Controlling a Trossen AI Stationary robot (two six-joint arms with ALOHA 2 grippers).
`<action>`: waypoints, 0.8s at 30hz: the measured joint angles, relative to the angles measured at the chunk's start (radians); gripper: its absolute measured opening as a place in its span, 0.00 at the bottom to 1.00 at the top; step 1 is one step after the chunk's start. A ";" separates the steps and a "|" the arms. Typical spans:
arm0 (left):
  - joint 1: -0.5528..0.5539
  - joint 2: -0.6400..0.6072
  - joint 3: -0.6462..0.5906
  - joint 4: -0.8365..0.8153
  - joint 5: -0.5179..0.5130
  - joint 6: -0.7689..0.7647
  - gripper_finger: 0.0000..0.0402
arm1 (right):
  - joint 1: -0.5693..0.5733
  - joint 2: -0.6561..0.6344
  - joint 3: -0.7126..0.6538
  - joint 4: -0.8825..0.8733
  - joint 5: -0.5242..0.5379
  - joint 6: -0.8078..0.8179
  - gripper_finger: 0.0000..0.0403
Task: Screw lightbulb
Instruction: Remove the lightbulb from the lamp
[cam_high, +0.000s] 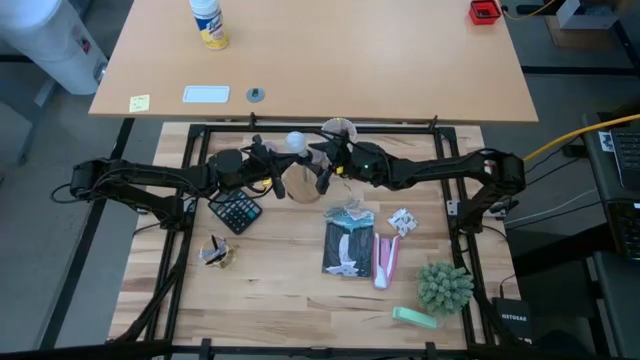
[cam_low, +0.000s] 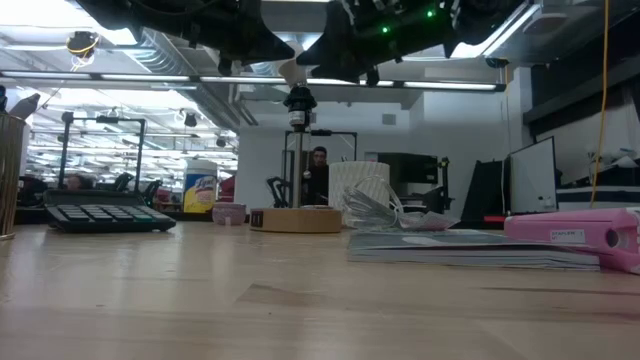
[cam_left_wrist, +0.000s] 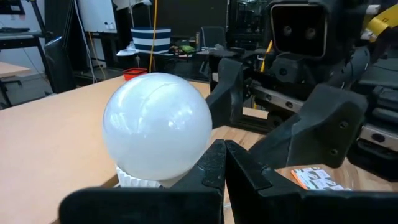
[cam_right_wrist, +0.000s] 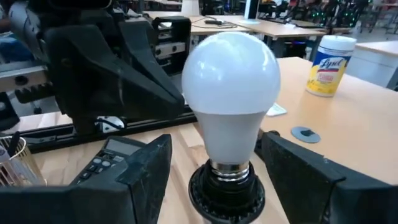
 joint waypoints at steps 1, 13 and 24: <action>0.000 0.000 0.000 0.000 0.000 0.000 0.00 | -0.005 0.005 0.000 0.004 -0.002 0.004 0.63; 0.000 0.000 0.000 0.001 0.000 0.000 0.00 | -0.051 0.021 0.000 0.025 -0.074 0.030 0.63; 0.000 0.000 0.000 0.000 0.000 0.000 0.00 | -0.058 0.021 0.001 0.034 -0.097 0.023 0.63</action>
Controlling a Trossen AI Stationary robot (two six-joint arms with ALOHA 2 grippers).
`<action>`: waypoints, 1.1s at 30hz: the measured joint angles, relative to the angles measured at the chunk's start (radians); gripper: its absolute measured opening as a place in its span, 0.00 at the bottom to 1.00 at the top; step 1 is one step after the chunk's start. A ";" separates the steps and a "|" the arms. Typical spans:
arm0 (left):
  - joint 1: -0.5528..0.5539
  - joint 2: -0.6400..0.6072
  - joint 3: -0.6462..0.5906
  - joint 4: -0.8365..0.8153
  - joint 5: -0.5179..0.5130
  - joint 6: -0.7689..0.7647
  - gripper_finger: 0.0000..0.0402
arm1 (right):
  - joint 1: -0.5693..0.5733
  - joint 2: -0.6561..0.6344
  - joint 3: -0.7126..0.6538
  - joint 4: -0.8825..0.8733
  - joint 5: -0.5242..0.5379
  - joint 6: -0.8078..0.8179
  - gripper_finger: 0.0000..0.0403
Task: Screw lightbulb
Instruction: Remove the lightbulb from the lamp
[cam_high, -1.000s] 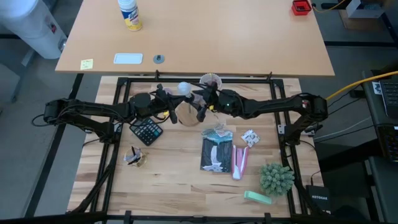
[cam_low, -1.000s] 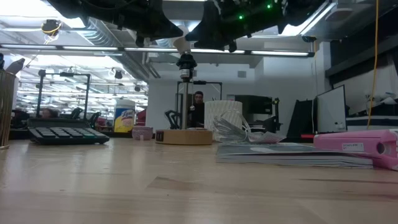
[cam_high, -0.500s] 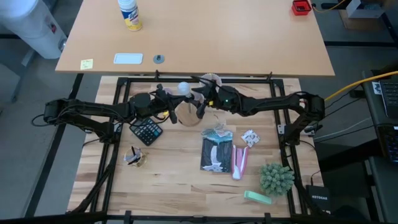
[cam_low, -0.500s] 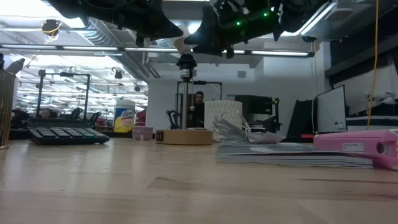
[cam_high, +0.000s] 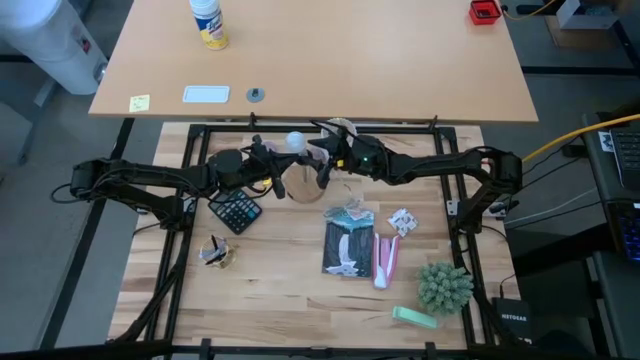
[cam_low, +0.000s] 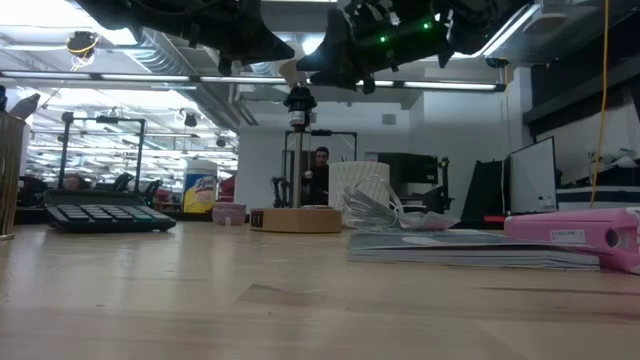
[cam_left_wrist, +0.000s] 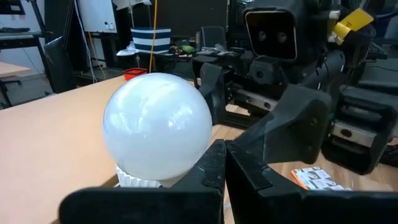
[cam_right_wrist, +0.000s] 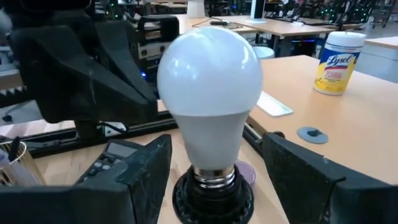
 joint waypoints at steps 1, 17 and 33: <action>0.000 0.000 0.000 0.000 0.000 0.000 0.00 | 0.000 0.000 0.000 0.001 -0.009 0.000 0.63; -0.001 0.000 0.000 0.000 0.000 -0.004 0.00 | -0.013 0.016 0.001 0.034 -0.022 -0.001 0.63; -0.002 0.000 0.000 0.000 0.000 -0.004 0.00 | -0.013 0.026 0.001 0.072 -0.053 0.003 0.63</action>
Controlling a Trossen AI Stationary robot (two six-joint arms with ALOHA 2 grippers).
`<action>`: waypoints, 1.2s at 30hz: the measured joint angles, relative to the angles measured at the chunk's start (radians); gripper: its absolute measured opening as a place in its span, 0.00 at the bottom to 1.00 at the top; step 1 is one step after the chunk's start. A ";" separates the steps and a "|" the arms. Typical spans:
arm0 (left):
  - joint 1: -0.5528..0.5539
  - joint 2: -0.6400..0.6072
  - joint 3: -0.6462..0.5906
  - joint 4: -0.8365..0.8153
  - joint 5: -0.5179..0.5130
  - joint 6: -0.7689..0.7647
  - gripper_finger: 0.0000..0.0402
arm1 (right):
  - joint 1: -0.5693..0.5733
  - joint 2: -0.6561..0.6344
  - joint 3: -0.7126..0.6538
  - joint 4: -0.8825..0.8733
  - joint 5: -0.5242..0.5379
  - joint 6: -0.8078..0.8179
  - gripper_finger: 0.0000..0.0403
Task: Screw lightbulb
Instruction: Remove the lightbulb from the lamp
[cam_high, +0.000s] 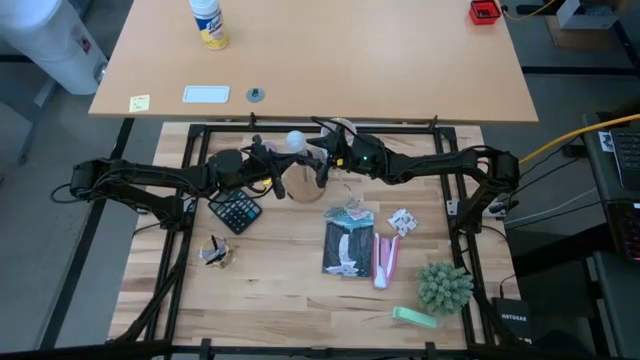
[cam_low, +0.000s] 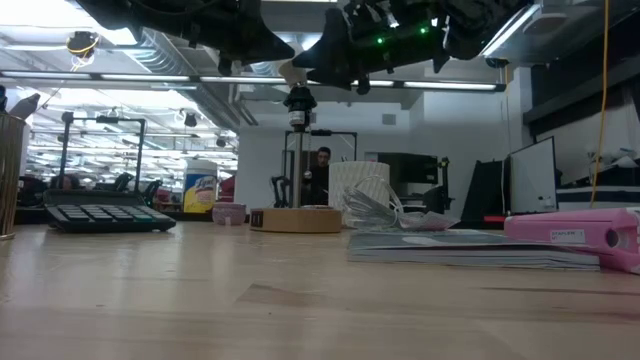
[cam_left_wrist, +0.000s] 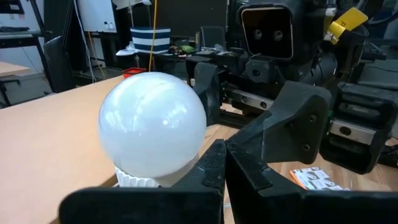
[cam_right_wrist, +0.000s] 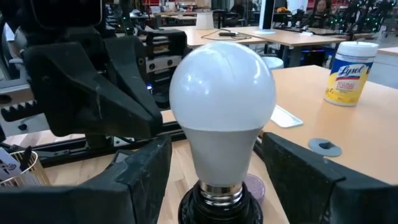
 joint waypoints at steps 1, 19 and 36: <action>0.000 0.000 0.000 0.001 0.000 0.000 0.00 | 0.000 0.000 0.000 -0.001 0.000 0.004 0.63; -0.002 0.000 0.000 -0.001 0.000 0.000 0.00 | 0.000 0.054 0.035 0.021 0.003 0.023 0.59; -0.002 0.000 0.000 0.002 0.000 0.003 0.00 | 0.000 0.054 0.035 0.029 0.004 0.019 0.39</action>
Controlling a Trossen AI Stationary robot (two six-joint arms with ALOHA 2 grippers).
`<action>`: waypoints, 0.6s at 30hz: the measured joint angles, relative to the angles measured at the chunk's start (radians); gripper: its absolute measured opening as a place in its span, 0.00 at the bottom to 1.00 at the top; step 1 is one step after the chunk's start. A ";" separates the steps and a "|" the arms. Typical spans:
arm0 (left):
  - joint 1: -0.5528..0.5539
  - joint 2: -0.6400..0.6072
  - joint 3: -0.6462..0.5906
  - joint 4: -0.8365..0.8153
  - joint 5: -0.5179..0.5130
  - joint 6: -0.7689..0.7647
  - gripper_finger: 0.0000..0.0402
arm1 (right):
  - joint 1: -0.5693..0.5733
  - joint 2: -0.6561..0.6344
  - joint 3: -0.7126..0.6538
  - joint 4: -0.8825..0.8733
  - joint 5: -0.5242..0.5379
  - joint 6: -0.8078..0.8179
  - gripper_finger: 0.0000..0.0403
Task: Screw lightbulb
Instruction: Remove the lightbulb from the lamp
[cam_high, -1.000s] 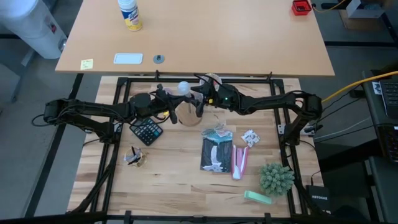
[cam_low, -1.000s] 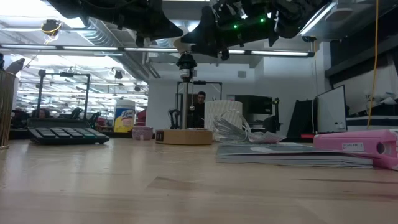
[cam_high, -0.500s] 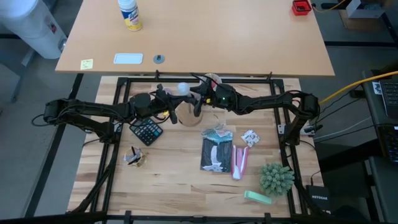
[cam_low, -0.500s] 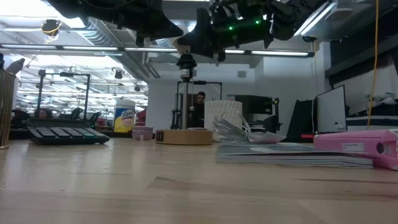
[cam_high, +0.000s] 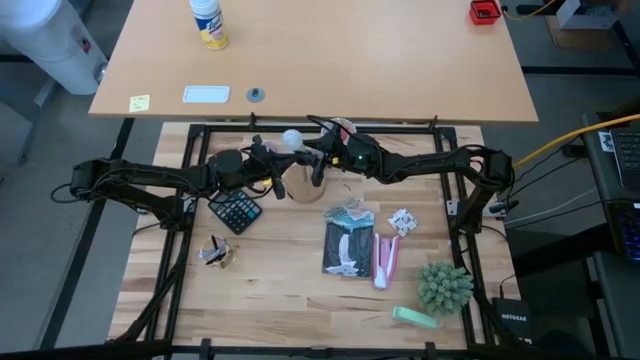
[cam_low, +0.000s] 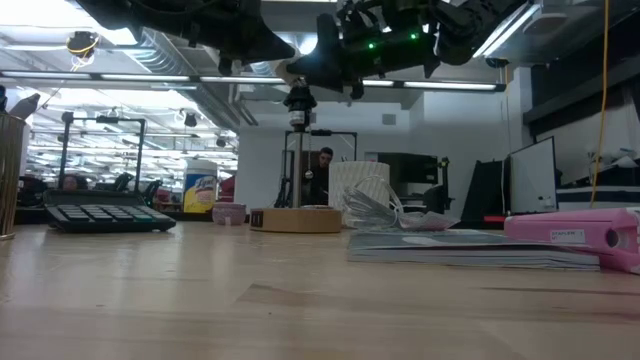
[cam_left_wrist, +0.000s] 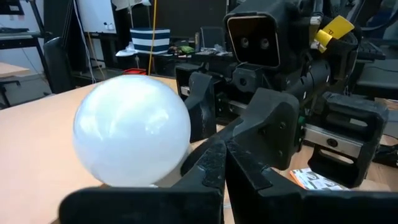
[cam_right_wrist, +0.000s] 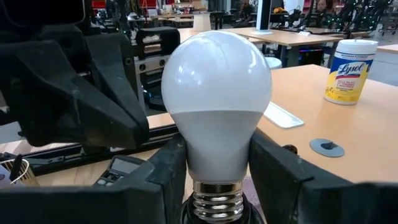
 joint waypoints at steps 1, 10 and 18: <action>0.000 0.000 0.000 0.003 0.000 0.001 0.00 | 0.000 0.000 0.000 -0.001 0.000 0.000 0.39; 0.000 -0.002 0.000 0.095 0.000 0.023 0.00 | 0.000 0.000 0.000 0.002 0.000 0.000 0.40; -0.011 -0.048 0.000 0.174 0.000 0.089 0.00 | 0.000 0.000 0.000 0.037 0.000 -0.001 0.40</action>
